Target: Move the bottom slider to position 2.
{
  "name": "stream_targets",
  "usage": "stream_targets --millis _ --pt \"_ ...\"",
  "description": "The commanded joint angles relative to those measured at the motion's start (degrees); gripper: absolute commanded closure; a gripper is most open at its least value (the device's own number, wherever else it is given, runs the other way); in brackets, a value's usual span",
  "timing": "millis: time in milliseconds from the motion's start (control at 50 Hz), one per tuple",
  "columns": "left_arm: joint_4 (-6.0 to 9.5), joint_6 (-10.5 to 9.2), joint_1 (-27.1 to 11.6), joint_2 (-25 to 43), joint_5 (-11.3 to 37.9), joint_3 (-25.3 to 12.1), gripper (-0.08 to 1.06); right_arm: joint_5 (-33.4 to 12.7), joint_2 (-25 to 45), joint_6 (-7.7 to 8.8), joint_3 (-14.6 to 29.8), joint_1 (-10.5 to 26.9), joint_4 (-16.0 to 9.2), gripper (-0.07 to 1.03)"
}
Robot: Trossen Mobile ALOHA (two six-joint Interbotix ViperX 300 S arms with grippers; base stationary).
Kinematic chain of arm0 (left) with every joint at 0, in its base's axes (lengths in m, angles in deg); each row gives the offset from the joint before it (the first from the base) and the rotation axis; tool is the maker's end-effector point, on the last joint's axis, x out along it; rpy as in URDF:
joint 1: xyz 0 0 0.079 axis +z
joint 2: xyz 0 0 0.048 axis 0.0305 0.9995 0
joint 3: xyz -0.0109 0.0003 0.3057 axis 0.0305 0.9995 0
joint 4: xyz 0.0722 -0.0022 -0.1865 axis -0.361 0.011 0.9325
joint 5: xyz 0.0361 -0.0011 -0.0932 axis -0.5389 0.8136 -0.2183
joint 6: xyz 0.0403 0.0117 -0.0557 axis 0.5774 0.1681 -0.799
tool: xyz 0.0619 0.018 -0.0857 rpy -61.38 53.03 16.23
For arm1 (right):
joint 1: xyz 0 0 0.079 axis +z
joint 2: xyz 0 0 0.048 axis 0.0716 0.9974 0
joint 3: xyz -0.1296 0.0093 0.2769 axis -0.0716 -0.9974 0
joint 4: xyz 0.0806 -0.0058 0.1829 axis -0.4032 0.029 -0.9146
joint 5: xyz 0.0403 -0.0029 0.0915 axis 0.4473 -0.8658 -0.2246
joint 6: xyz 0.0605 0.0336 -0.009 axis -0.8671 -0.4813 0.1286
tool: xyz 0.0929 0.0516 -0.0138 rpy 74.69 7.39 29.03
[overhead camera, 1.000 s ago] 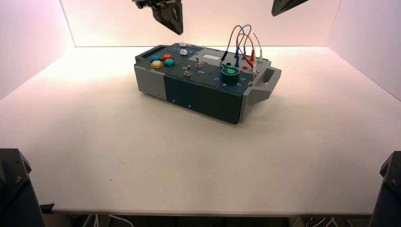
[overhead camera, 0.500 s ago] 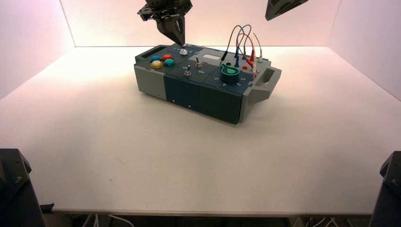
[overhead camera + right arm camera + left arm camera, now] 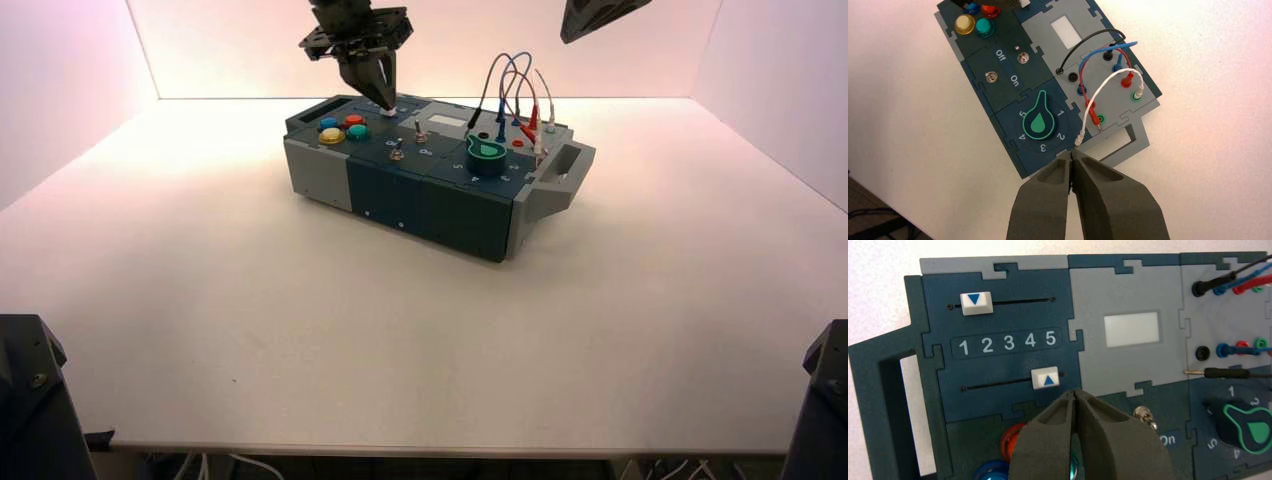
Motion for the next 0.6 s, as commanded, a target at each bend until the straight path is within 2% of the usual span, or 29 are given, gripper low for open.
stream_targets --millis 20,600 --pt "0.18 -0.18 -0.2 -0.5 -0.9 -2.0 1.01 0.3 -0.4 0.26 2.2 0.4 -0.1 0.98" --pt "-0.70 -0.09 -0.2 0.5 -3.0 -3.4 1.01 0.4 0.3 0.26 2.6 0.3 0.1 0.98"
